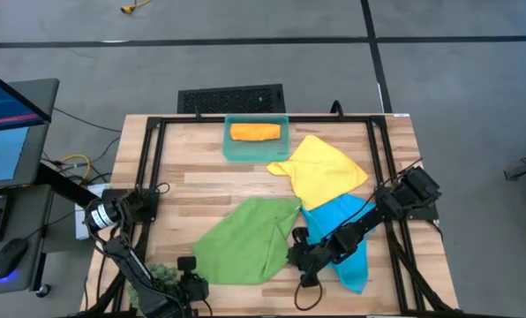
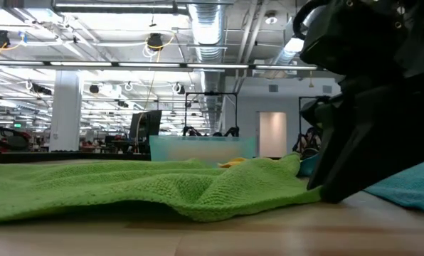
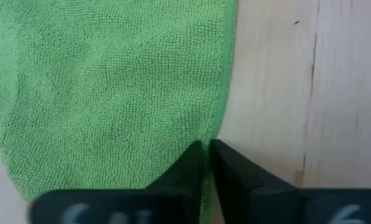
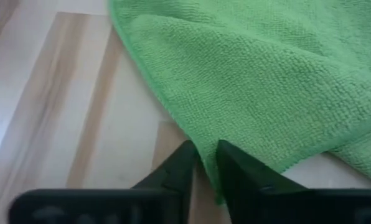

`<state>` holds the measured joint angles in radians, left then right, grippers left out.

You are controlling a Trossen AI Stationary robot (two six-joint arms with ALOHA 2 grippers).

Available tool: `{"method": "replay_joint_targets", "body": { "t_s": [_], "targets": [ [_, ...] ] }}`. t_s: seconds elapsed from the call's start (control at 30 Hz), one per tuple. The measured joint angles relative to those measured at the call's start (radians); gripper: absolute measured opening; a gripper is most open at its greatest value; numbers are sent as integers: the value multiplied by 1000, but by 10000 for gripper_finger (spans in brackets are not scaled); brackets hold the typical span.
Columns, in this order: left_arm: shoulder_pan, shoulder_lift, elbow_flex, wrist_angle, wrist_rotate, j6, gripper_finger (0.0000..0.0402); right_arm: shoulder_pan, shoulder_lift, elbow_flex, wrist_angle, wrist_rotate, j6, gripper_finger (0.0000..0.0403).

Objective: Roll microfiber towels into tight, uniform cylinder then place into a basket
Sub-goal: Fold the green towel

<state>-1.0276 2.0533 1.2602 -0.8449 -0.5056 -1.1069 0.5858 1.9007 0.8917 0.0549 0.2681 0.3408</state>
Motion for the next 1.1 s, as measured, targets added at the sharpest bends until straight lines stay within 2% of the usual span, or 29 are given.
{"method": "replay_joint_targets", "body": {
  "t_s": [0.23,0.43,0.63,0.8,1.03,1.1],
  "targets": [
    [0,4,-4,-4,-54,-4,3,5,-6,-2,-3,4,0,12],
    [3,-11,11,-32,-93,-12,1,37,-49,-8,-29,11,0,14],
    [5,-45,79,-123,-135,-4,0,75,-114,-7,-14,69,0,7],
    [6,-54,172,-276,-138,20,0,115,-193,-6,-8,148,-21,6],
    [16,-55,355,-671,-185,8,0,149,-339,-5,-4,325,-131,6],
    [25,-56,394,-737,-207,-1,0,149,-377,-5,-3,365,-167,4]
  ]
}}
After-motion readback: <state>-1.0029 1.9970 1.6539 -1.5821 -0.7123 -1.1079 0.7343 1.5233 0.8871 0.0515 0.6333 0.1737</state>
